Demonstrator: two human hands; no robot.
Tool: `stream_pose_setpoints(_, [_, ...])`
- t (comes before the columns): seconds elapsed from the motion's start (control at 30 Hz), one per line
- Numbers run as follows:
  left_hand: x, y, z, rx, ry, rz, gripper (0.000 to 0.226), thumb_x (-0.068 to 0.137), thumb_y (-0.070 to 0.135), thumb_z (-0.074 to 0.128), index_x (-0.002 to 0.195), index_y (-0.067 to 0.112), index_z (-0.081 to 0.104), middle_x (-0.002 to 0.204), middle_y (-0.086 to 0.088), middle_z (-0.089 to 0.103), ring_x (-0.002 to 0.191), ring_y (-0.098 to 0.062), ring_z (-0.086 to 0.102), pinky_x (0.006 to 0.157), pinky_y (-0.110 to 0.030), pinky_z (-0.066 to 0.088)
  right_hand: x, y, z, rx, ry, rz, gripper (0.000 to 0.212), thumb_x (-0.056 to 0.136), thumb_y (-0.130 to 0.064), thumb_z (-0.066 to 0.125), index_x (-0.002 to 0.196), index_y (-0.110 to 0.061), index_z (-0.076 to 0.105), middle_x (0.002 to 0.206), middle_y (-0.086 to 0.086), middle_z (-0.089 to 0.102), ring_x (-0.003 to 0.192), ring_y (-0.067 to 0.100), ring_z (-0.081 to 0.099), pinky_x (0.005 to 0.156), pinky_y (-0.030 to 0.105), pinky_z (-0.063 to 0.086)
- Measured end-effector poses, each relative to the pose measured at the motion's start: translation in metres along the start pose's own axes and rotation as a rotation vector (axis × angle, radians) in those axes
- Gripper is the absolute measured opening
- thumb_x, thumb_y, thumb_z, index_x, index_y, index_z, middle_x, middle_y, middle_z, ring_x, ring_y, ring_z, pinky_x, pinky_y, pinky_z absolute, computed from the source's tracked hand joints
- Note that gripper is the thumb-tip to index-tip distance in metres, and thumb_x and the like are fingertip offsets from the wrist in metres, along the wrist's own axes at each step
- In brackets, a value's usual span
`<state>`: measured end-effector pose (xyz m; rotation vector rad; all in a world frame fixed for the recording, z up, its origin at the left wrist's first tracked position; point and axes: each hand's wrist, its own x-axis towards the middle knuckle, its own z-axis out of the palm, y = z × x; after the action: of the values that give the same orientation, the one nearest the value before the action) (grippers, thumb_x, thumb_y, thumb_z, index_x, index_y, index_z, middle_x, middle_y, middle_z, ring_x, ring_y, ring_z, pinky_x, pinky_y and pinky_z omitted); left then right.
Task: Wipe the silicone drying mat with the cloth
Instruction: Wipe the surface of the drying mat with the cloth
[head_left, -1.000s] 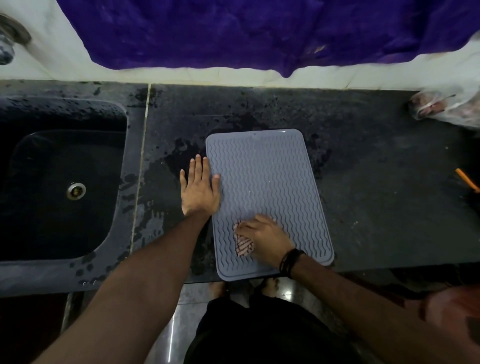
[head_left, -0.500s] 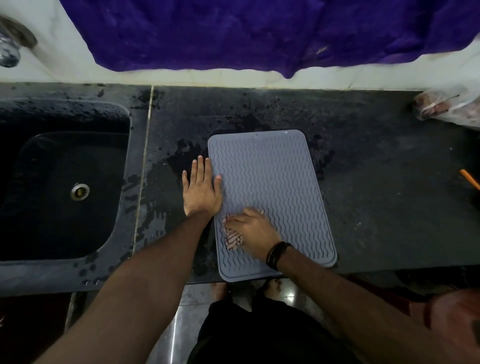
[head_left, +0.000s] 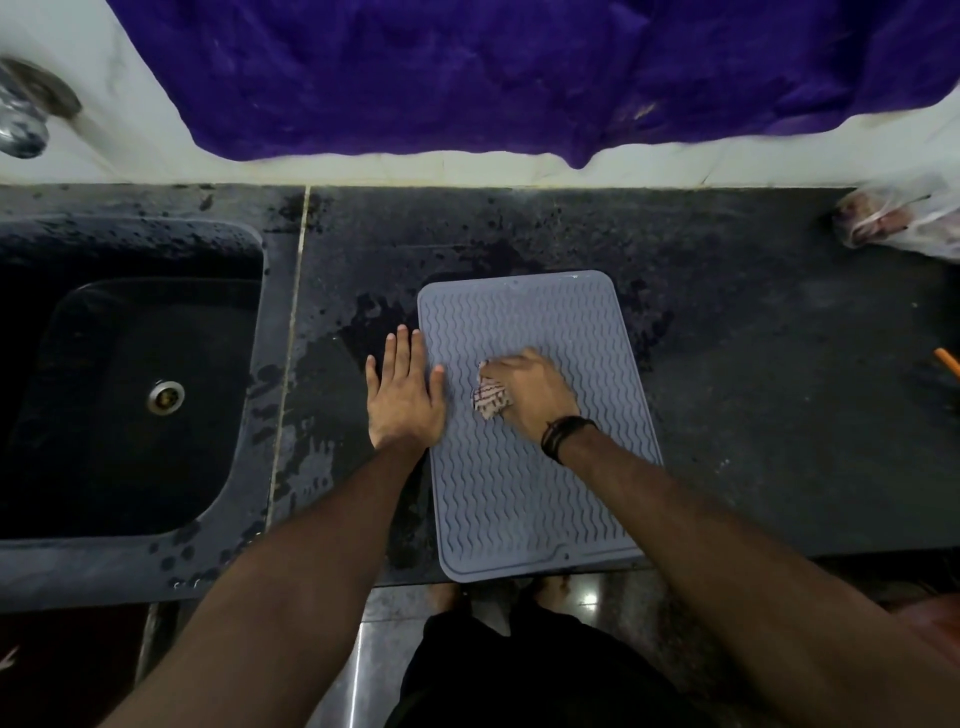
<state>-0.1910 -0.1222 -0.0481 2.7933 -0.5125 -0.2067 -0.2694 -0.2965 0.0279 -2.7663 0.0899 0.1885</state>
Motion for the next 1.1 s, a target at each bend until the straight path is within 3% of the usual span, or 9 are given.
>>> stream_pose_setpoints(0.27, [0.000, 0.001, -0.002, -0.013, -0.023, -0.012, 0.064, 0.106, 0.049, 0.016, 0.161, 0.017, 0.005, 0.169, -0.001, 0.000, 0.155, -0.016, -0.006, 0.125, -0.046, -0.006, -0.052, 0.002, 0.018, -0.022, -0.048, -0.142, 0.057, 0.064, -0.006, 0.078, 0.120, -0.013, 0.066, 0.124, 0.005, 0.065, 0.112, 0.030, 0.055, 0.103, 0.043, 0.039])
stream_pose_setpoints(0.43, [-0.001, 0.002, -0.004, -0.021, -0.009, -0.005, 0.065, 0.105, 0.049, 0.017, 0.161, 0.018, 0.006, 0.169, -0.001, 0.001, 0.155, -0.014, -0.005, 0.125, -0.045, -0.005, -0.025, 0.005, 0.004, -0.016, -0.046, -0.138, 0.057, 0.072, -0.012, 0.075, 0.127, -0.014, 0.061, 0.127, 0.004, 0.063, 0.115, 0.025, 0.051, 0.104, 0.041, 0.041])
stream_pose_setpoints(0.63, [-0.001, 0.001, -0.004, -0.004, 0.003, -0.009, 0.065, 0.105, 0.051, 0.016, 0.161, 0.020, 0.005, 0.169, 0.001, 0.001, 0.154, -0.012, -0.005, 0.125, -0.044, -0.004, 0.042, -0.001, -0.009, -0.049, -0.016, -0.069, 0.057, 0.077, -0.009, 0.069, 0.132, -0.017, 0.057, 0.131, 0.002, 0.060, 0.123, 0.022, 0.043, 0.107, 0.033, 0.031])
stream_pose_setpoints(0.93, [-0.001, 0.003, -0.007, -0.009, -0.013, -0.006, 0.065, 0.105, 0.050, 0.018, 0.161, 0.019, 0.006, 0.169, 0.001, 0.001, 0.155, -0.013, -0.005, 0.125, -0.044, -0.003, -0.007, 0.009, 0.014, -0.049, -0.038, -0.218, 0.056, 0.065, -0.017, 0.078, 0.119, -0.017, 0.066, 0.122, 0.002, 0.065, 0.111, 0.025, 0.052, 0.103, 0.042, 0.039])
stream_pose_setpoints(1.1, [-0.001, 0.002, -0.005, -0.010, -0.014, -0.006, 0.065, 0.105, 0.051, 0.018, 0.161, 0.020, 0.006, 0.169, 0.001, 0.001, 0.155, -0.013, -0.006, 0.125, -0.044, -0.003, -0.012, 0.011, 0.009, 0.016, -0.074, -0.254, 0.048, 0.066, -0.021, 0.078, 0.112, -0.016, 0.070, 0.111, 0.000, 0.069, 0.103, 0.023, 0.056, 0.095, 0.037, 0.045])
